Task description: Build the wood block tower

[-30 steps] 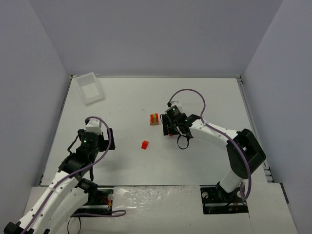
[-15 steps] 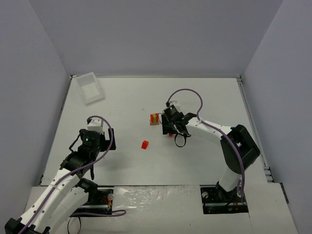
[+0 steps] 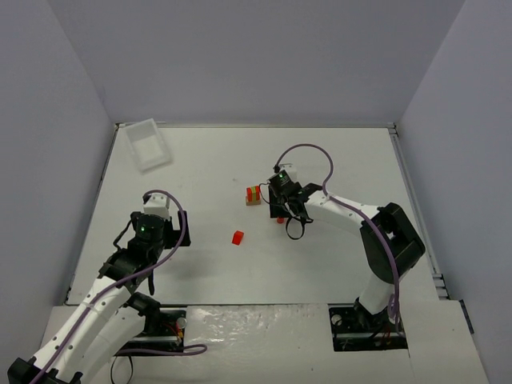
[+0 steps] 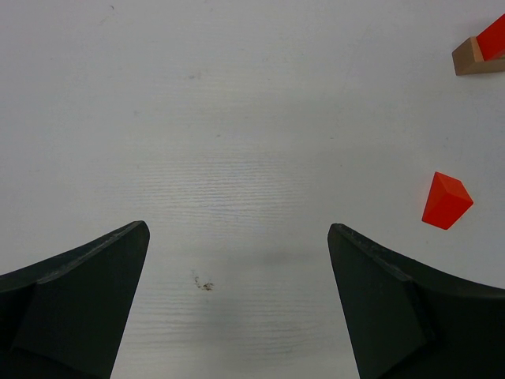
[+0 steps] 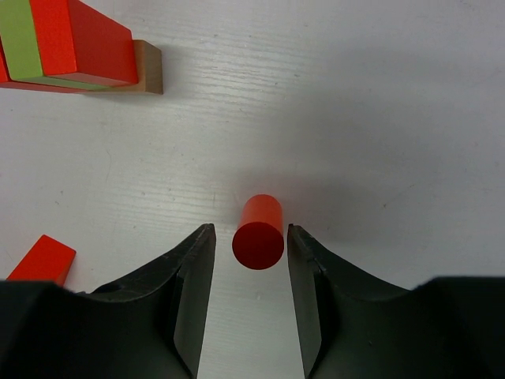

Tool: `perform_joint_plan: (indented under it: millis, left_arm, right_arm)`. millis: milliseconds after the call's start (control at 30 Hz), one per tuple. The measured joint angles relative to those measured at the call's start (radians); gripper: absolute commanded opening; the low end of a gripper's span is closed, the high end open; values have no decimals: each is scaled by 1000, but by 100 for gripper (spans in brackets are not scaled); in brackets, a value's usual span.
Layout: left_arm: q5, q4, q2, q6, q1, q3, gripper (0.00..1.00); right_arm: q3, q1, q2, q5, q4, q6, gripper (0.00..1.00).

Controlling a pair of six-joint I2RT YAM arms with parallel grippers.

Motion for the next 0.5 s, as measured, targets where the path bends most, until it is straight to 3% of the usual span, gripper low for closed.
perform_joint_plan:
  millis: [167, 300, 500]
  left_arm:
    - [3, 0, 0, 0, 0, 0, 96]
    - [7, 0, 0, 0, 0, 0, 96]
    - [9, 0, 0, 0, 0, 0, 96]
  right_arm:
    - [11, 0, 11, 0, 0, 1, 25]
    - [13, 0, 12, 2, -1, -1, 2]
    - [51, 0, 12, 11, -37, -10, 0]
